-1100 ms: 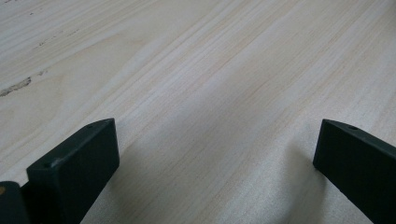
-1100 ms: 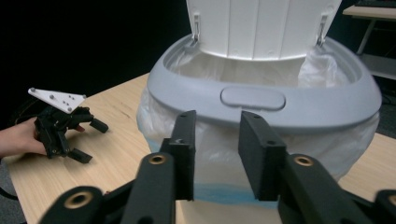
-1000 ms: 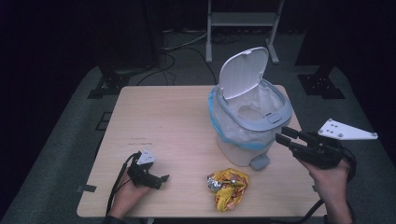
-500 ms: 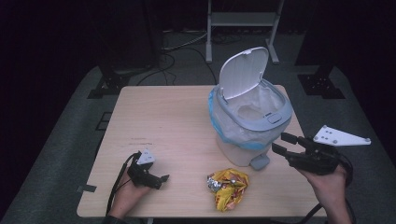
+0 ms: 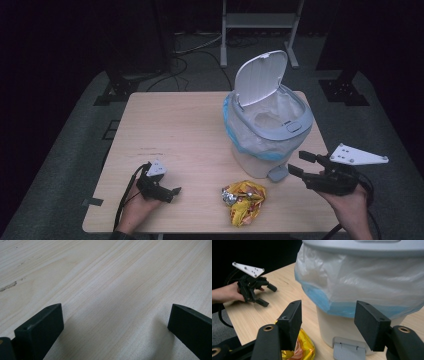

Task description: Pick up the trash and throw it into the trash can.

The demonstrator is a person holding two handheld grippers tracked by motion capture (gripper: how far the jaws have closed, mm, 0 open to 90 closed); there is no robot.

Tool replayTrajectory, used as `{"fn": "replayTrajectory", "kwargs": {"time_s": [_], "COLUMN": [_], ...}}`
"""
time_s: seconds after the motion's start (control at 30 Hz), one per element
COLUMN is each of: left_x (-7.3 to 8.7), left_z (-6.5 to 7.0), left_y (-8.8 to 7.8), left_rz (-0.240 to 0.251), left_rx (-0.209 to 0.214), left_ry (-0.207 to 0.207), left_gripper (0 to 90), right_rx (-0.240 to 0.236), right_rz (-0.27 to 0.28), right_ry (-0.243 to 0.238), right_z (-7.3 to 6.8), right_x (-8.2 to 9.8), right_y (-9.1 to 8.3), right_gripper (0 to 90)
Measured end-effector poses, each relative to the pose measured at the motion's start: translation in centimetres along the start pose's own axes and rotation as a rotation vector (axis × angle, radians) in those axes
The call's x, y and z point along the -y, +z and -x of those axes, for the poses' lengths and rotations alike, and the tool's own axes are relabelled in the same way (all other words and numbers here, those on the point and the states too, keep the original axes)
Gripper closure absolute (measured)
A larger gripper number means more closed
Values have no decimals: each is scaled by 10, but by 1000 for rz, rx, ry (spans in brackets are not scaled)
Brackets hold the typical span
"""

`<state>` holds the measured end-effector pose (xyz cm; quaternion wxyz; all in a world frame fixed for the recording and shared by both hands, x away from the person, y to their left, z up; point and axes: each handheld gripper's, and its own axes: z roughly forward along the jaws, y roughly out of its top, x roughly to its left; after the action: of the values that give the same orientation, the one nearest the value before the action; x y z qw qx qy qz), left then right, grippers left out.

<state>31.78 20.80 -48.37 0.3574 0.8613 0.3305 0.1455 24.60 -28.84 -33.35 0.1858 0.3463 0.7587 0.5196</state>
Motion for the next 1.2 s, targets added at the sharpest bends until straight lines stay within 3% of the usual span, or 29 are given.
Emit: {"fn": "replayTrajectory", "kwargs": {"time_s": [1.2], "left_x": [0], "left_z": [0], "left_y": [0], "left_rz": [0], "left_rx": [0], "left_ry": [0], "left_gripper": [0], "right_rx": [-98], "right_rz": [-101], "right_ry": [-16], "right_z": [-19], "right_x": [33], "right_y": [37], "right_gripper": [350]}}
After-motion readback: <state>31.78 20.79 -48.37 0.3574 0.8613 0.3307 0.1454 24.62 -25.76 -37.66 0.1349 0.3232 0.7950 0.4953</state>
